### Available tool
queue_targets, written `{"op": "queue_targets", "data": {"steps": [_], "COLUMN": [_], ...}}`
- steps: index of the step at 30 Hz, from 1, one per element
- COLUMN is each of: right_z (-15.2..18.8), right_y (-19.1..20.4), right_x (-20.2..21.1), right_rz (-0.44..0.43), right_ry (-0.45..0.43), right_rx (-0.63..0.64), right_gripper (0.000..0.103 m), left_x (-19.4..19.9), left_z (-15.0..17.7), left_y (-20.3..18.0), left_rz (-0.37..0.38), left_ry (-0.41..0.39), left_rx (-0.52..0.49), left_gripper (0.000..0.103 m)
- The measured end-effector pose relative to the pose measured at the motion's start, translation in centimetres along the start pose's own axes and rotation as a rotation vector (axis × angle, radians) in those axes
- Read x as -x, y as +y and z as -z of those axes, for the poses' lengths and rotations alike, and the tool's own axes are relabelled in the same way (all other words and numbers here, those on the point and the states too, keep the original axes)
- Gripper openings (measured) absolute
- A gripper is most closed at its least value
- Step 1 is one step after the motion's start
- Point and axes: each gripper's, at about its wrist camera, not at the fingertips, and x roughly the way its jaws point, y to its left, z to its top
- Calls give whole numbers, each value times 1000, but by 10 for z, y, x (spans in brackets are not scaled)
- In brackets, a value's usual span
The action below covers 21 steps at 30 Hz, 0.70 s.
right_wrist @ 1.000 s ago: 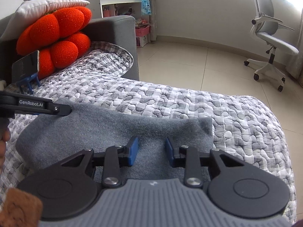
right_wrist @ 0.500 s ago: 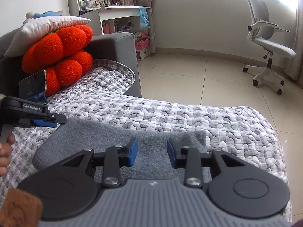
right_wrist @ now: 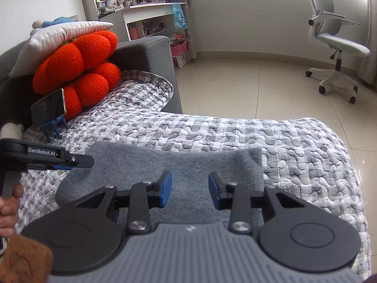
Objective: Fold clothes
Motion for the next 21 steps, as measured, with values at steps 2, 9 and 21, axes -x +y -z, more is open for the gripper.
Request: {"op": "queue_targets", "data": {"steps": [2,9,21], "right_z": [1,8,16], "right_y": [0,7,5], "right_x": [-1,-4,-17], "right_rz": [-3,-10,2], "right_ry": [8,57,90], "right_rx": [-2,12,30], "right_gripper": [38,38,39], "left_x": [5,-5,-9], "left_z": [4,3,16], "left_y": [5,13,-4], "left_rz": [28,47,-6], "left_ry": [-2,22,13], "left_rx": [11,50,26], "left_gripper": [45,47,21]}}
